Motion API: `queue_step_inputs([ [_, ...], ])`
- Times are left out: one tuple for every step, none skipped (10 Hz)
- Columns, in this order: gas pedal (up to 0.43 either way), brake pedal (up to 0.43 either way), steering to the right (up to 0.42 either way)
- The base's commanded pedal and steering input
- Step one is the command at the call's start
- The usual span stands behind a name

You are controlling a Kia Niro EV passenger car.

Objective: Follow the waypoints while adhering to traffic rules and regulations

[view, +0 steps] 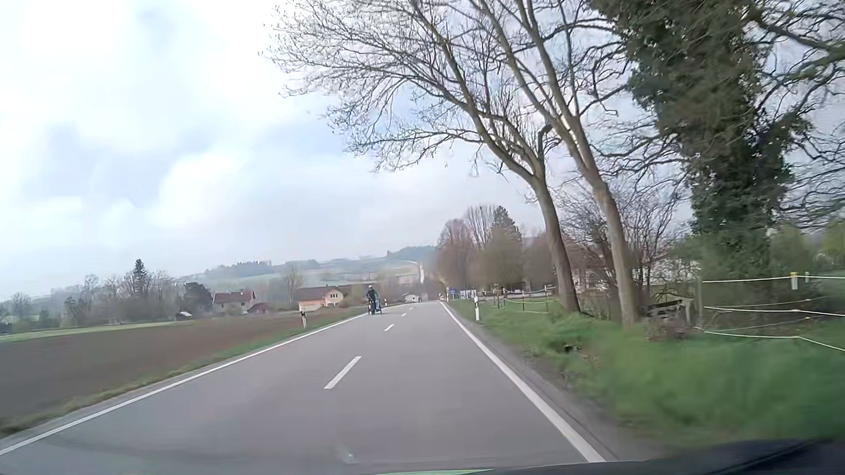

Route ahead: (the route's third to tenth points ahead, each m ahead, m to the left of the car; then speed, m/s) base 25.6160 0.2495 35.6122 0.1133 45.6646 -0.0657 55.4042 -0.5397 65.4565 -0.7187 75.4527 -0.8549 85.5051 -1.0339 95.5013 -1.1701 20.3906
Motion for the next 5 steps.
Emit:
queue_step_inputs([
  [0.000,0.067,0.003],
  [0.000,0.073,0.002],
  [0.000,0.073,0.002],
  [0.000,0.079,0.002],
  [0.000,0.079,0.002],
])
